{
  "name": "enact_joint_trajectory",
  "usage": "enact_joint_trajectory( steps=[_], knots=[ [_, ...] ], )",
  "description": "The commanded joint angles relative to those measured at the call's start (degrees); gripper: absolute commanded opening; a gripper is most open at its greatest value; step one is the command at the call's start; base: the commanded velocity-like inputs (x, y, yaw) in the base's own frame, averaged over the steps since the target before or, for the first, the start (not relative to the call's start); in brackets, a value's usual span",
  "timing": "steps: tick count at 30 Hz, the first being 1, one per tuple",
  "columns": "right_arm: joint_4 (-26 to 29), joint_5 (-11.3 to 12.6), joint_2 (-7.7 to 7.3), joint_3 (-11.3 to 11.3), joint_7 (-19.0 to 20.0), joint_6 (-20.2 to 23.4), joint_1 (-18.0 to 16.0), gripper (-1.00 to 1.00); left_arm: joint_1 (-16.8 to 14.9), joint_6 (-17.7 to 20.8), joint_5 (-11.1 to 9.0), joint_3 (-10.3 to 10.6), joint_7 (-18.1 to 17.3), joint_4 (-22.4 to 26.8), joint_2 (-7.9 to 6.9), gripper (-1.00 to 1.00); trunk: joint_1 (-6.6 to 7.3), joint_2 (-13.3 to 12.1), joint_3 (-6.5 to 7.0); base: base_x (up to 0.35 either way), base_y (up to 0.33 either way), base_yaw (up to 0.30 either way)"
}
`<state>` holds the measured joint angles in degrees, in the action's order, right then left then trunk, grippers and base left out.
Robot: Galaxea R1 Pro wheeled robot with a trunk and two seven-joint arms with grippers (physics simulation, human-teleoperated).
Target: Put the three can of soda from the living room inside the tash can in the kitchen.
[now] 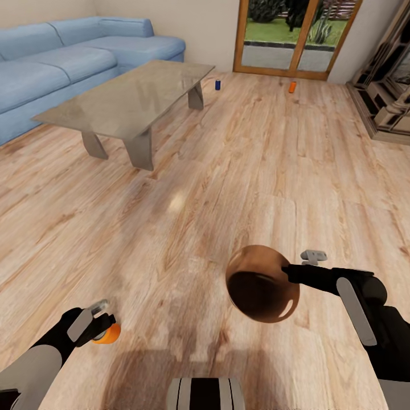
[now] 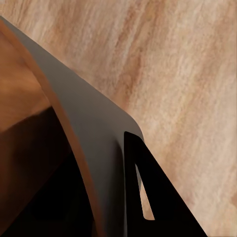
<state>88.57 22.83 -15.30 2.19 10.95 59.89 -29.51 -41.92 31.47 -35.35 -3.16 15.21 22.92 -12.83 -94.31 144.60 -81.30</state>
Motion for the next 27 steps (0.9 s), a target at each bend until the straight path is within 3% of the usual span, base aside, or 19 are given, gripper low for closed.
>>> enact_joint_trajectory(
  steps=[1,15,16,27],
  knots=[
    [0.02,1.69,0.01,0.00,0.30,0.11,-0.03,-1.00,0.00,0.00,-0.02,0.03,-0.03,-0.01,0.00,1.00,0.01,0.01,0.00,0.000,0.000,0.000],
    [0.02,1.69,0.01,0.01,0.30,0.11,-0.03,-1.00,0.76,-3.50,0.11,0.25,0.09,0.11,0.53,1.00,0.01,0.01,0.00,0.000,0.000,0.000],
    [0.02,1.69,0.01,0.01,0.30,0.11,-0.03,-1.00,0.90,-3.57,0.11,0.26,0.04,0.11,0.49,-1.00,0.01,0.01,0.00,0.000,0.000,0.000],
    [0.02,1.69,0.01,0.00,0.30,0.11,-0.03,-1.00,1.05,-3.61,0.04,0.18,0.08,0.02,0.50,-1.00,0.04,-0.01,0.22,0.000,0.000,0.000]
  ],
)
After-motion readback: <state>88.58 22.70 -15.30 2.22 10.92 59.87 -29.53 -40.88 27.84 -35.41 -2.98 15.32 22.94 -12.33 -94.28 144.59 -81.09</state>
